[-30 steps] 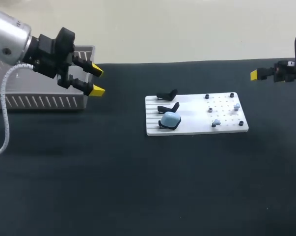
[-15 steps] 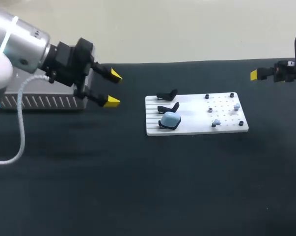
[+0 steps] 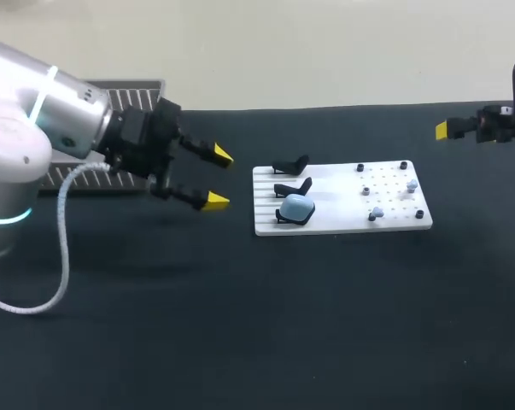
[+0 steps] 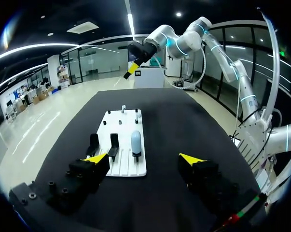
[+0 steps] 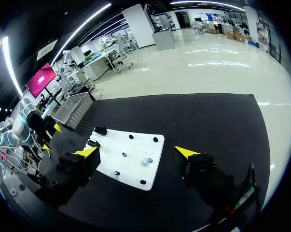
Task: Pick up each earbud case from the left stands, insert the matching earbuds, close the lid, and place the case in the box.
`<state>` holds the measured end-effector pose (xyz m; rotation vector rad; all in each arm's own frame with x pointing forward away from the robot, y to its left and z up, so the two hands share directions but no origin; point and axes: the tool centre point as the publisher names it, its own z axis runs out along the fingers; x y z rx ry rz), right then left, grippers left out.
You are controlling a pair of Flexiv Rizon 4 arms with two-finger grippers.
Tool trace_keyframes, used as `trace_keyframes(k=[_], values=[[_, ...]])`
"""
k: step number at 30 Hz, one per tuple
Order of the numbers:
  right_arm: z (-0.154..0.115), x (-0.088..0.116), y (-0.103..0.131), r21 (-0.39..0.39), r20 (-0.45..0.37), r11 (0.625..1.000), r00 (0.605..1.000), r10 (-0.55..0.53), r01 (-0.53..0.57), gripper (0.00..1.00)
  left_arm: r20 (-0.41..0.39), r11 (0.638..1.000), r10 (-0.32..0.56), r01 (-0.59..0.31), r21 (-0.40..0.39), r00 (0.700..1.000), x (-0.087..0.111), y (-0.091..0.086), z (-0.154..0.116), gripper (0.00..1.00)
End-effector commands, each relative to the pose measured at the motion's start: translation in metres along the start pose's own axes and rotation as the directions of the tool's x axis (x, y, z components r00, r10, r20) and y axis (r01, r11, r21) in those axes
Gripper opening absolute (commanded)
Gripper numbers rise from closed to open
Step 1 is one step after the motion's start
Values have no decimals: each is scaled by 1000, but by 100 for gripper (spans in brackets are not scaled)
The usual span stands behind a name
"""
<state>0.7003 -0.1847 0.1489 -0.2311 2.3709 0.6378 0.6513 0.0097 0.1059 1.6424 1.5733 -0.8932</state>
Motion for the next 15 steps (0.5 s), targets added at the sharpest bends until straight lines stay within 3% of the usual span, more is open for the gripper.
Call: trace_keyframes(k=[1, 15], values=[[-1, 0, 0, 1, -1, 1000, 1000, -1, 1, 100, 31, 1000, -4, 4, -18, 1000, 11, -4, 17, 100], [-1, 0, 0, 1, -1, 1000, 1000, -1, 1, 100, 71, 999, 5, -7, 33, 997, 16, -3, 50, 100]])
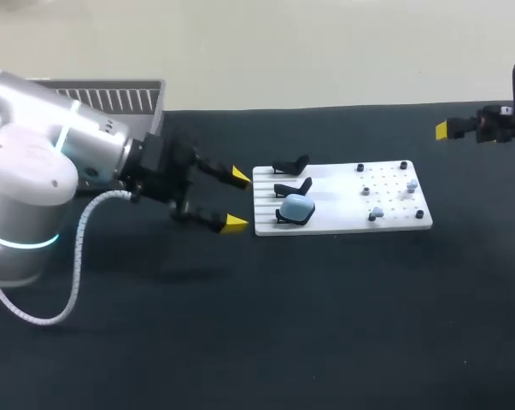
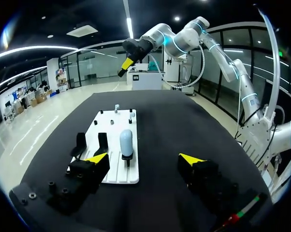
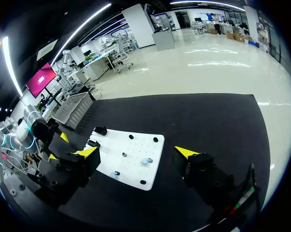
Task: Pick up each earbud case from the left stands, insert the matching earbuds, close the lid, and place the case in the box.
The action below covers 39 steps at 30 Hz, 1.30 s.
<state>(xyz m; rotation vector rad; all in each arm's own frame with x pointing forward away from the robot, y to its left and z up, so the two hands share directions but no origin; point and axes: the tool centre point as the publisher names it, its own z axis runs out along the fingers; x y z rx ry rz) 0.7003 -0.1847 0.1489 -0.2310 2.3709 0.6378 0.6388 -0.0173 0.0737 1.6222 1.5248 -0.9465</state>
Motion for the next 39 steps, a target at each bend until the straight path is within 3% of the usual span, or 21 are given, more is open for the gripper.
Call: trace_keyframes(k=[1, 8, 12, 17, 21, 26, 39], values=[[-1, 0, 0, 1, -1, 1000, 1000, -1, 1, 100, 19, 1000, -2, 2, 16, 1000, 5, 11, 11, 100], [-1, 0, 0, 1, -1, 1000, 1000, -1, 1, 100, 43, 998, -7, 4, 56, 999, 8, 21, 26, 100], [-1, 0, 0, 1, -1, 1000, 1000, -1, 1, 100, 47, 998, -20, 17, 62, 999, 9, 27, 32, 89], [-1, 0, 0, 1, -1, 1000, 1000, -1, 1, 100, 53, 998, -38, 34, 61, 998, 10, 31, 38, 89], [-1, 0, 0, 1, -1, 1000, 1000, -1, 1, 100, 55, 997, -42, 39, 67, 998, 10, 31, 42, 95], [-1, 0, 0, 1, -1, 1000, 1000, -1, 1, 100, 60, 996, -46, 41, 77, 997, 10, 25, 47, 95], [-1, 0, 0, 1, -1, 1000, 1000, -1, 1, 100, 69, 994, -80, 74, 84, 994, 17, 19, 59, 89]])
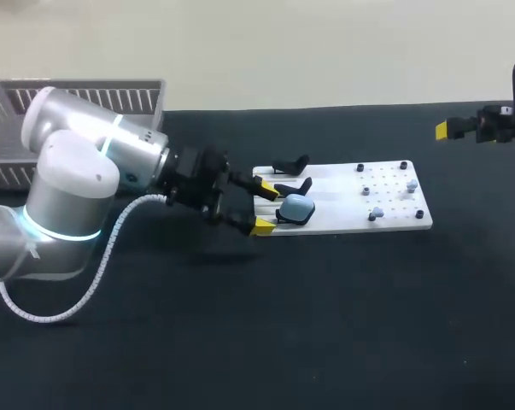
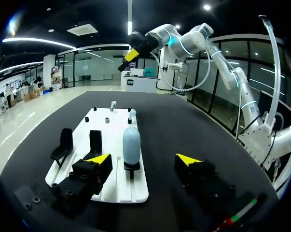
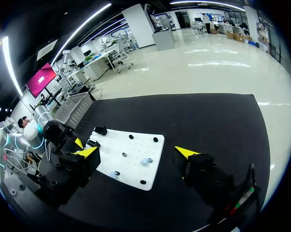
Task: Pick up each earbud case from the left stands, insert the matching earbuds, close the lid, and place the case in the box.
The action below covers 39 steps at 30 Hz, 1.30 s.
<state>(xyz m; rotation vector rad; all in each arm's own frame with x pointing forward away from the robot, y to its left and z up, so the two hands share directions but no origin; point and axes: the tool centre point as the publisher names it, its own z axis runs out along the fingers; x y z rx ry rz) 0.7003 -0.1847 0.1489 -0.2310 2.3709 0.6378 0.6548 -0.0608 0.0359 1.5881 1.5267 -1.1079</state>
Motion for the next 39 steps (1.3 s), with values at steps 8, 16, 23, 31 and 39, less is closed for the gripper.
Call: trace_keyframes(k=[8, 16, 23, 31, 39], values=[[-1, 0, 0, 1, -1, 1000, 1000, -1, 1, 100, 7, 1000, -12, 12, -14, 1000, 4, 10, 3, 83], [-1, 0, 0, 1, -1, 1000, 1000, -1, 1, 100, 6, 1000, 7, -7, 5, 1000, -1, 15, 8, 70], [-1, 0, 0, 1, -1, 1000, 1000, -1, 1, 100, 15, 1000, 13, -14, 23, 1000, -1, 14, 12, 71], [-1, 0, 0, 1, -1, 1000, 1000, -1, 1, 100, 25, 999, 20, -21, 44, 1000, -3, 12, 20, 68], [-1, 0, 0, 1, -1, 1000, 1000, -1, 1, 100, 26, 998, 22, -23, 52, 999, -5, 10, 24, 64]])
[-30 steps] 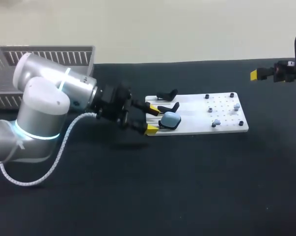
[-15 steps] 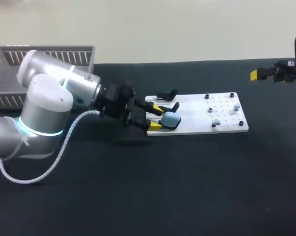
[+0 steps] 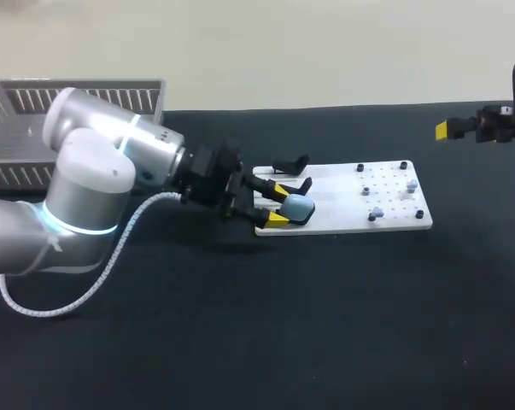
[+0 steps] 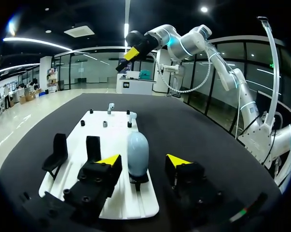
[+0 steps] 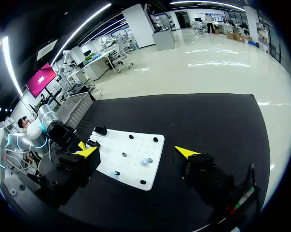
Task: Pick up each earbud case from the left stands, insert the matching earbuds, close the lid, and place the case in the box.
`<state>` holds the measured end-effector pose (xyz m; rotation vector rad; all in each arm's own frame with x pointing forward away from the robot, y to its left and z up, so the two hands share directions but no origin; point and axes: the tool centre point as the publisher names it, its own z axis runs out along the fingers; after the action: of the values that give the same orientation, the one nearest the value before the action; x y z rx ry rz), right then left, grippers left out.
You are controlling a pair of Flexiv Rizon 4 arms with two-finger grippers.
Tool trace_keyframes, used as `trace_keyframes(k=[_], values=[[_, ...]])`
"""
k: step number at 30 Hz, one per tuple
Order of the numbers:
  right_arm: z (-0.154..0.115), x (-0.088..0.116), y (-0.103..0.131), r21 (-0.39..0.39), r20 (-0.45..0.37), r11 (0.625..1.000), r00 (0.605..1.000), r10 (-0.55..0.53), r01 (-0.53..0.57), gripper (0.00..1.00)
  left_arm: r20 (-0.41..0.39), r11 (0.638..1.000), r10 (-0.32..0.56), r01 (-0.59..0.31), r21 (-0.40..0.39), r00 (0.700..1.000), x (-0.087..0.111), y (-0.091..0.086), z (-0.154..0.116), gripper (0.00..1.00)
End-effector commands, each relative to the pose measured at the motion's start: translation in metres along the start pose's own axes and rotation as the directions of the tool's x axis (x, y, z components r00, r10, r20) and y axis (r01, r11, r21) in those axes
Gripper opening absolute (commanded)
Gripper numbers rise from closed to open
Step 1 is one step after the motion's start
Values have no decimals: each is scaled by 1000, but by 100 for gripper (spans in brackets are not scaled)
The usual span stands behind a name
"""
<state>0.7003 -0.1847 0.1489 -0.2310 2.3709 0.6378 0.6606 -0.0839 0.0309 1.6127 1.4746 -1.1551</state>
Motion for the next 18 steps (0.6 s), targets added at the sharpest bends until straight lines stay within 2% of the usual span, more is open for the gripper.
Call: trace_keyframes(k=[1, 8, 10, 12, 18], values=[[-1, 0, 0, 1, -1, 1000, 1000, -1, 1, 100, 1, 1000, 1, -1, 6, 1000, 1, 2, 3, 63], [-1, 0, 0, 1, -1, 1000, 1000, -1, 1, 100, -1, 1000, -3, 3, 7, 1000, 1, 1, 3, 62], [-1, 0, 0, 1, -1, 1000, 1000, -1, 1, 100, -2, 1000, -4, 4, 4, 1000, 1, 1, 3, 59], [-1, 0, 0, 1, -1, 1000, 1000, -1, 1, 100, -4, 1000, -4, 4, 4, 1000, 1, 1, 3, 48], [-1, 0, 0, 1, -1, 1000, 1000, -1, 1, 100, -5, 1000, 0, 0, 8, 1000, 0, 1, 5, 45]])
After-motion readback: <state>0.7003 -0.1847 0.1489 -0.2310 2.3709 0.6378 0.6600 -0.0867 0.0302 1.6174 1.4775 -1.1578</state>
